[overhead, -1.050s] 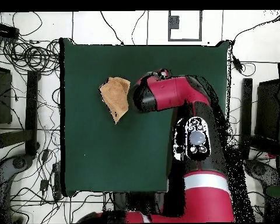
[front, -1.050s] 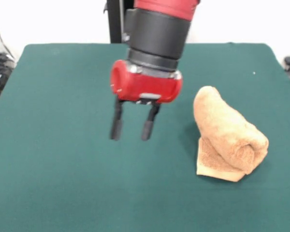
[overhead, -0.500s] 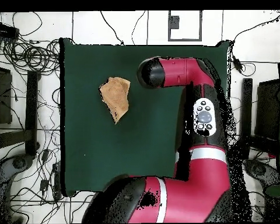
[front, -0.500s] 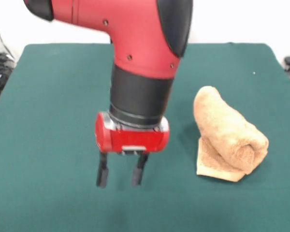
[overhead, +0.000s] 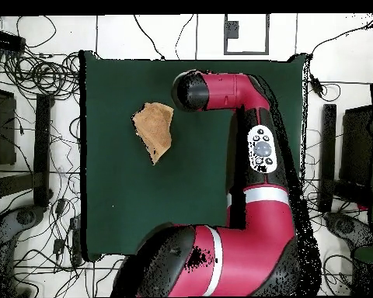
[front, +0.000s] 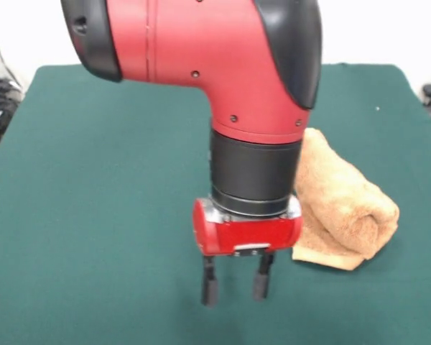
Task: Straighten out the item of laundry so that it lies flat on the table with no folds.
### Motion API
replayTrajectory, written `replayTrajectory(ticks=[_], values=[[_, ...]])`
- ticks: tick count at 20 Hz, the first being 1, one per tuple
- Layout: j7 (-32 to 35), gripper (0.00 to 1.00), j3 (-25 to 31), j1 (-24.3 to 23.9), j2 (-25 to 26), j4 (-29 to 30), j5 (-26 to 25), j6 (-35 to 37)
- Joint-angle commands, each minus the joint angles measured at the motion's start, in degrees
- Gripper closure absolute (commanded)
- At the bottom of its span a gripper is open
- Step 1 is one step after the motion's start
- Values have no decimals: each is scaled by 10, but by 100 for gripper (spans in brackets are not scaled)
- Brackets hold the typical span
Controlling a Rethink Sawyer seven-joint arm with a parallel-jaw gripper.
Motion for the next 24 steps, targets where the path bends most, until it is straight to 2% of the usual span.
replayTrajectory(ticks=[1, 7, 10, 14, 19, 24], values=[[-89, 0, 95, 1, -19, 20, 42, 91], [-69, 0, 93, 21, 10, -36, 68, 203], [-71, 0, 95, 30, 35, -75, 68, 243], [-79, 0, 88, 43, 63, -135, 58, 343], [-84, 0, 105, 48, 94, -182, 53, 354], [-88, 0, 92, 52, 107, -195, 41, 368]])
